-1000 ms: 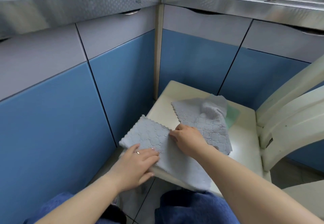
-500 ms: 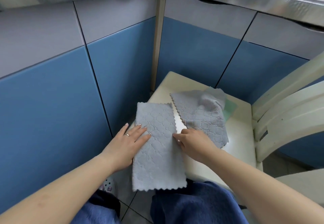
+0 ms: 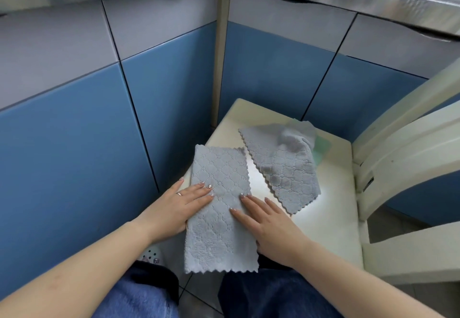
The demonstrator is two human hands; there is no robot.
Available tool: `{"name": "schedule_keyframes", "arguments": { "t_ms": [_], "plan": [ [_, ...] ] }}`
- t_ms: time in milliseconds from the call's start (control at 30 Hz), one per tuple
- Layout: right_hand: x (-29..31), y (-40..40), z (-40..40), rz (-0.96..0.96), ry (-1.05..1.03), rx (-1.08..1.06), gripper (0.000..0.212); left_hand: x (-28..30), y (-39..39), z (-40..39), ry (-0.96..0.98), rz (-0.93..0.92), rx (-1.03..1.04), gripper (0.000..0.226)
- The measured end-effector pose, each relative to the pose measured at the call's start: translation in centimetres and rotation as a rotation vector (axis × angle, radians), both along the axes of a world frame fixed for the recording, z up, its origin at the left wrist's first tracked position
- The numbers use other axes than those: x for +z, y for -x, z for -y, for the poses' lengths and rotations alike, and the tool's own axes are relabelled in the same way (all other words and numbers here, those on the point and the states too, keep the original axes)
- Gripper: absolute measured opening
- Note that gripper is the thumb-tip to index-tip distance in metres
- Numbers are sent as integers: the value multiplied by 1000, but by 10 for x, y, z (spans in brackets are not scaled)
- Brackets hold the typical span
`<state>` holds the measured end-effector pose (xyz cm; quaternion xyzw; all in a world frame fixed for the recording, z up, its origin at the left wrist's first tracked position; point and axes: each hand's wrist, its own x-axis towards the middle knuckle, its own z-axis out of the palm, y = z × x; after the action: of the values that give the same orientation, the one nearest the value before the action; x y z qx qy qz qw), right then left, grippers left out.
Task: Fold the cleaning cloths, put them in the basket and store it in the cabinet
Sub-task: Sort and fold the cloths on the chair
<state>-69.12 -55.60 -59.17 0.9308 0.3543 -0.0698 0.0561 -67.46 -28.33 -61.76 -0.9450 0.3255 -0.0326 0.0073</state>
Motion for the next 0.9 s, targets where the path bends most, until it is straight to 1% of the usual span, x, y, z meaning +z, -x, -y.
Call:
{"name": "schedule_keyframes", "arguments": {
  "t_ms": [67,100,133,167,200,233,267,300,367,433,467,500,567,633,700,733,833,900],
  "plan": [
    [4,-1,0,27,-172,-18,64,0,3,-4,119,-72,37,49],
    [-1,-4,1,-8,-269,-47,57,2,4,-4,239,-106,70,44],
    [0,-6,2,-55,-395,-103,54,6,7,-2,379,-137,131,38],
    [1,-6,2,-104,-514,-222,52,12,8,1,525,-192,226,33],
    [3,-5,1,-145,-644,-371,56,18,9,5,675,-241,320,32],
    [5,-7,0,-176,-730,-518,63,22,9,8,807,-281,404,35],
    [9,-9,-3,-214,-757,-587,61,27,7,12,917,-326,461,37],
    [13,-13,-7,-226,-792,-606,51,28,6,17,1016,-370,500,39],
    [21,-23,-18,-172,-897,-653,30,33,3,25,1191,-429,541,45],
    [21,-36,-28,-148,-1032,-685,18,32,-3,28,1310,-444,569,66],
    [21,-40,-33,-150,-1076,-690,15,30,-5,29,1332,-435,584,73],
    [19,-43,-39,-165,-1094,-711,15,28,-9,29,1332,-418,600,75],
    [16,-50,-47,-180,-1109,-739,18,27,-14,30,1284,-370,628,75],
    [11,-57,-50,-169,-1067,-771,18,27,-19,30,1166,-315,649,76],
    [3,-61,-50,-189,-988,-805,16,28,-23,30,1015,-317,682,79],
    [0,-62,-49,-208,-963,-828,19,29,-25,30,936,-330,699,79],
    [-4,-67,-48,-221,-922,-875,36,31,-34,31,779,-298,706,66],
    [-2,-69,-48,-219,-889,-887,38,33,-38,32,717,-264,700,50]
  ]
}}
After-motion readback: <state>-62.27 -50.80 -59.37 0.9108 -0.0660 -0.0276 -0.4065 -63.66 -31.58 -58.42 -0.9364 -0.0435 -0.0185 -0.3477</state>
